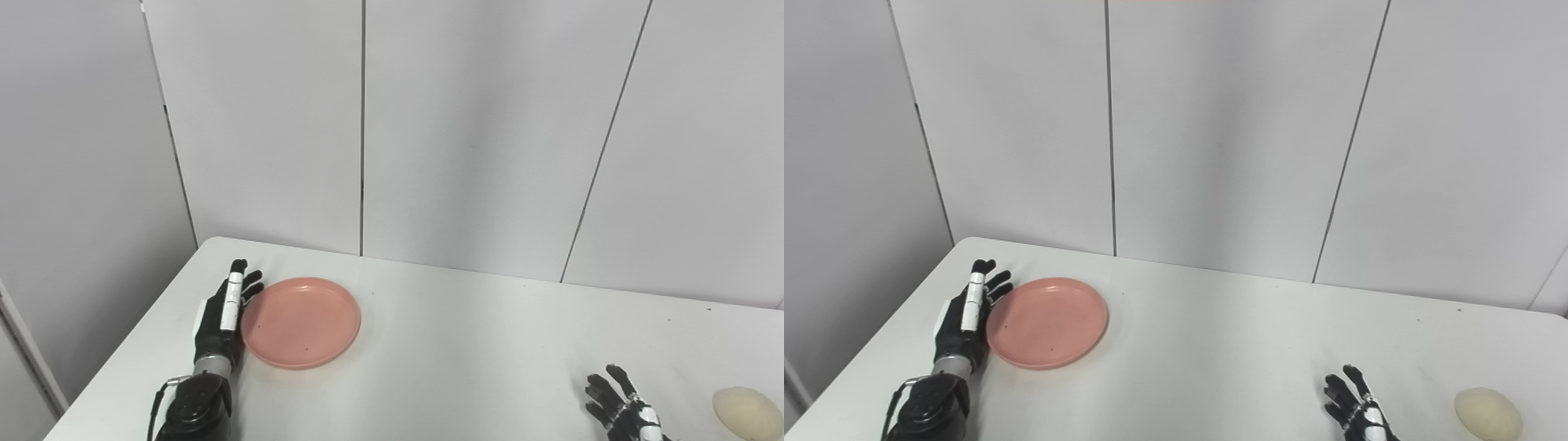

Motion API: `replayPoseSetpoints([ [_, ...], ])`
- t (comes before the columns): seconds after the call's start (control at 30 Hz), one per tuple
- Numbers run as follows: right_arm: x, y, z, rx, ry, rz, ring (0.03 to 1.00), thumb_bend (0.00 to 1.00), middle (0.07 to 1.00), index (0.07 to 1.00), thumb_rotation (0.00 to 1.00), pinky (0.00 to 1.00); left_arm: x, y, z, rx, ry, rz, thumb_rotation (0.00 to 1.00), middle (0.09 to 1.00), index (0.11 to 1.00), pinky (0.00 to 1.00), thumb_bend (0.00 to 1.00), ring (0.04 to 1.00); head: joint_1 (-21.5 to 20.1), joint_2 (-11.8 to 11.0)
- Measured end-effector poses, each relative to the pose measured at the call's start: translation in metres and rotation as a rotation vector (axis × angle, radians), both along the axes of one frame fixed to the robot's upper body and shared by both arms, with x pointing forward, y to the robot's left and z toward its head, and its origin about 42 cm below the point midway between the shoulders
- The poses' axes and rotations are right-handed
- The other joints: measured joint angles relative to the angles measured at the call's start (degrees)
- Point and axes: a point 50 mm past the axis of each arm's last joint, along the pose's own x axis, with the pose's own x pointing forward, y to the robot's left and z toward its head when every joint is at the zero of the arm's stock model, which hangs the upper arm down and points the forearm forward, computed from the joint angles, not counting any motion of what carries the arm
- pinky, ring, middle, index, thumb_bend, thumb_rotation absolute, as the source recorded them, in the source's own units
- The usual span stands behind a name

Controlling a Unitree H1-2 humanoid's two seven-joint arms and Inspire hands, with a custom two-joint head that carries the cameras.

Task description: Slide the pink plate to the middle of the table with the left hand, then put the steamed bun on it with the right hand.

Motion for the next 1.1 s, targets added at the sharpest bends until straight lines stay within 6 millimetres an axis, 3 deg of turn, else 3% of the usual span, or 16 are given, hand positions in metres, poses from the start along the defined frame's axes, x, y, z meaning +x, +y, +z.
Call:
replayPoseSetpoints([
  [0.37,0.0,0.001,-0.001,-0.002,0.009,-0.001,0.875,0.62,0.854,0.911,1.0,0.89,0.002,-0.026,-0.001,0.08,0.016,-0.065,0.99,0.833,0.877,0.82,0.82,0.851,-0.6,0.1],
  [0.7,-0.001,0.002,-0.001,-0.004,0.01,-0.004,0.878,0.62,0.853,0.908,1.0,0.89,0.002,-0.066,0.001,0.118,0.015,-0.185,0.99,0.856,0.891,0.84,0.78,0.865,-1.7,0.5],
  [0.87,-0.002,0.006,0.0,-0.002,0.017,-0.005,0.873,0.63,0.852,0.903,1.0,0.89,0.0,-0.091,0.002,0.108,0.023,-0.221,0.99,0.893,0.926,0.89,0.77,0.914,-2.5,0.8],
  [1.1,-0.005,0.013,0.0,-0.008,0.021,-0.013,0.857,0.63,0.843,0.904,1.0,0.87,-0.004,-0.107,0.002,0.074,0.025,-0.237,1.0,0.931,0.982,0.95,0.77,0.951,-4.9,1.6],
])
